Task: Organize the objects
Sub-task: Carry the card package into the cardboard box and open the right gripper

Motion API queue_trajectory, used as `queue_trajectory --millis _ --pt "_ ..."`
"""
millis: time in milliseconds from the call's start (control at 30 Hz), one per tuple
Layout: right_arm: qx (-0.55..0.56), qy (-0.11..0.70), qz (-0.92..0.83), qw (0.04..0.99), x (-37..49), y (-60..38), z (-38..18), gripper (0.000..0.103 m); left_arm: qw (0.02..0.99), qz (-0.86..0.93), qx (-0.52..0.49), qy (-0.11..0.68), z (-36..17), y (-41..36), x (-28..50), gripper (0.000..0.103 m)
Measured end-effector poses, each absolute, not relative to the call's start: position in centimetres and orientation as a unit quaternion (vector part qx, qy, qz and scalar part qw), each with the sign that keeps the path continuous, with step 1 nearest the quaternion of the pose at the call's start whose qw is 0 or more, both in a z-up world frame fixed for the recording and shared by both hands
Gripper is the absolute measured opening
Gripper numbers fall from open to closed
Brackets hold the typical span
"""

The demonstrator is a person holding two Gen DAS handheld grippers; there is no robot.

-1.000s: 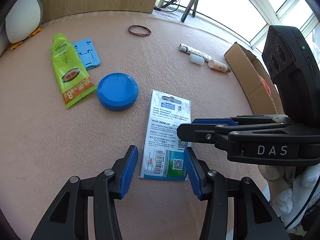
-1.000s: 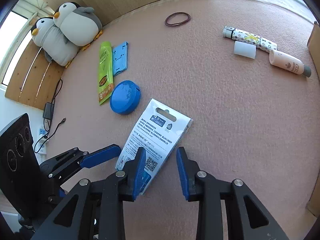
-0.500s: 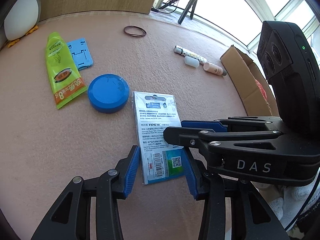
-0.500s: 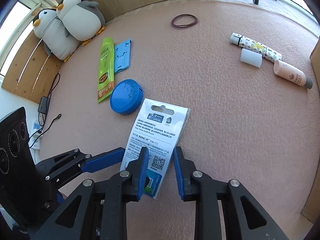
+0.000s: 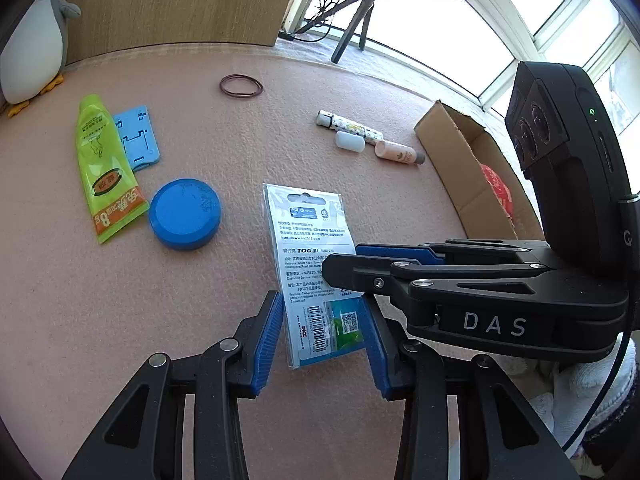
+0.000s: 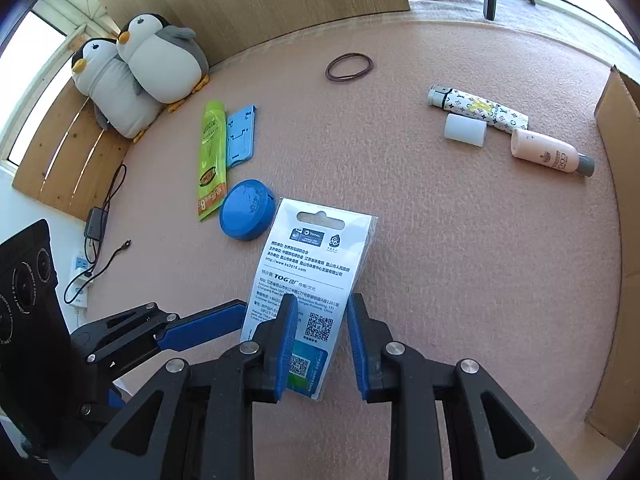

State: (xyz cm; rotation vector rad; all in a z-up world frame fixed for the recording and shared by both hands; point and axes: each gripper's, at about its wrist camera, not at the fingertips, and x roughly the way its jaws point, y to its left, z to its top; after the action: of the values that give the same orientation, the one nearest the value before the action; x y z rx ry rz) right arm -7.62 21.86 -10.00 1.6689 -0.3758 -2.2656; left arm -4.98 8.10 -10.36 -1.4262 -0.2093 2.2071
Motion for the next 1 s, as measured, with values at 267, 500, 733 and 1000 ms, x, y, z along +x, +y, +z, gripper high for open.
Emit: queue_trajectory --millis 267,500,733,1000 --pt "0.546 -0.145 -0.817 0.118 -6.9 26.6 -6.5 0.023 0.287 0.820 -0.492 -0.058 -6.9 12.1 -5.6 0.042" --pt "0.520 -0.166 -0.835 0.074 -5.2 32.4 -4.5 0.023 0.329 0.816 -0.473 -0.040 -4.8 18.3 -6.1 0.041" --pt "0.503 -0.183 -0.845 0.025 -3.2 38.4 -3.5 0.023 0.374 0.804 -0.462 -0.019 -4.0 25.6 -5.8 0.041" --pt "0.493 -0.197 -0.848 -0.018 -1.5 43.6 -3.1 0.023 0.412 0.789 -0.457 0.004 -4.0 32.3 -4.9 0.041"
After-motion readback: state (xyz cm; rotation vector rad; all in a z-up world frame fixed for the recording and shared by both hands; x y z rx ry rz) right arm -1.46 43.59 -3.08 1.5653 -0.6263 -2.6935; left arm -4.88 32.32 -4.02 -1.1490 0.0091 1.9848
